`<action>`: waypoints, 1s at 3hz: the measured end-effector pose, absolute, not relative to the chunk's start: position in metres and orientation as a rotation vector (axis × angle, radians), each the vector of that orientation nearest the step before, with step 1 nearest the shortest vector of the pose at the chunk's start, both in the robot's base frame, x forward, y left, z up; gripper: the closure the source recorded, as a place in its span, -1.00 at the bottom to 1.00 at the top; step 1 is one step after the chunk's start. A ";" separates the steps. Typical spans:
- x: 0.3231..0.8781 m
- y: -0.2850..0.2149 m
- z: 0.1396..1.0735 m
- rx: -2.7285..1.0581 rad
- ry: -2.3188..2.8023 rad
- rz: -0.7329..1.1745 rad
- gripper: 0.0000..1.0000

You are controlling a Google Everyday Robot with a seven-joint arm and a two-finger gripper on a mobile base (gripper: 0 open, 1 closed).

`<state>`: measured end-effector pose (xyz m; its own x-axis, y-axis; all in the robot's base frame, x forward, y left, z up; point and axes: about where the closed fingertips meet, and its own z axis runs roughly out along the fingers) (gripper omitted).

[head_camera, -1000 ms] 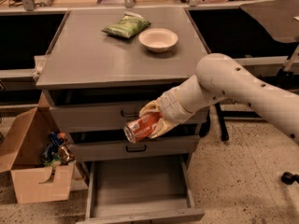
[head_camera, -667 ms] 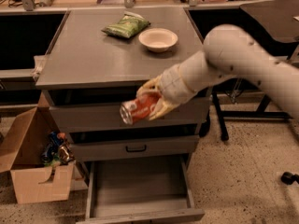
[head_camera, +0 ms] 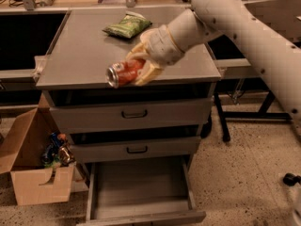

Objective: Pick coke can from bottom drawer and place on counter

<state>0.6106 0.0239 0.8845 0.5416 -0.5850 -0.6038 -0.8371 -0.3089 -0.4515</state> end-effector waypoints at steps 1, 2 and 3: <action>0.626 0.028 0.917 -1.978 1.115 0.378 1.00; 0.626 0.028 0.917 -1.978 1.116 0.378 1.00; 0.633 0.030 0.914 -1.941 1.141 0.382 1.00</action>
Offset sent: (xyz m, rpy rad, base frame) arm 0.0154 0.0064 0.0314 0.0353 -0.0493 -0.0141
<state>0.6331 0.0299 0.9142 0.5405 -0.5759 -0.6133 -0.8292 -0.2412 -0.5043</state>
